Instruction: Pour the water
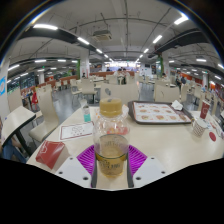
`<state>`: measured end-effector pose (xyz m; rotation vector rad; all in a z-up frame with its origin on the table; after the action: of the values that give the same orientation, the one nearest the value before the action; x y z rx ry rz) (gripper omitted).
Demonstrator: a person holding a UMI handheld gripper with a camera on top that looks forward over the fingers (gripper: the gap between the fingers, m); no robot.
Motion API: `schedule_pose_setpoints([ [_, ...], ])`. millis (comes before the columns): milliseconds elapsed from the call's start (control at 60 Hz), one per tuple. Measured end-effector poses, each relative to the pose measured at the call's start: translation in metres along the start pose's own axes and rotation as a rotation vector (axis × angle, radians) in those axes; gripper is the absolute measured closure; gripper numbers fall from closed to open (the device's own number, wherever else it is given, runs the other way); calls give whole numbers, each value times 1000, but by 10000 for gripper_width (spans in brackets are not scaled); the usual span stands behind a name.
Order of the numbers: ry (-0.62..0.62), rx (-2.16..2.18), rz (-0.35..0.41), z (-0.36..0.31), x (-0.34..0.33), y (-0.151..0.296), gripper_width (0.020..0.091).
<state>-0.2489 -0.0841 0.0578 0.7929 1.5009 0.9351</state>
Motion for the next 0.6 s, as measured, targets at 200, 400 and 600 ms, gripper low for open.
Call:
schedule_pose_setpoints([
  [200, 68, 52, 22, 7, -19, 46, 726],
  [400, 247, 480, 127, 62, -41, 151, 724],
  [600, 465, 1109, 168, 167, -24, 212, 726],
])
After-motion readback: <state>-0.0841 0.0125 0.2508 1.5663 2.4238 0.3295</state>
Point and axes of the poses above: the point between the fingertips, and its own axes, seen from behind it with the camera up: z to the right, y up, x forward, the way the camera looks, the point moved 2 cm from there along -x, backward, against the way the camera looks, and after that the axes turned 2 degrees about -z, right-handed, at the moved point
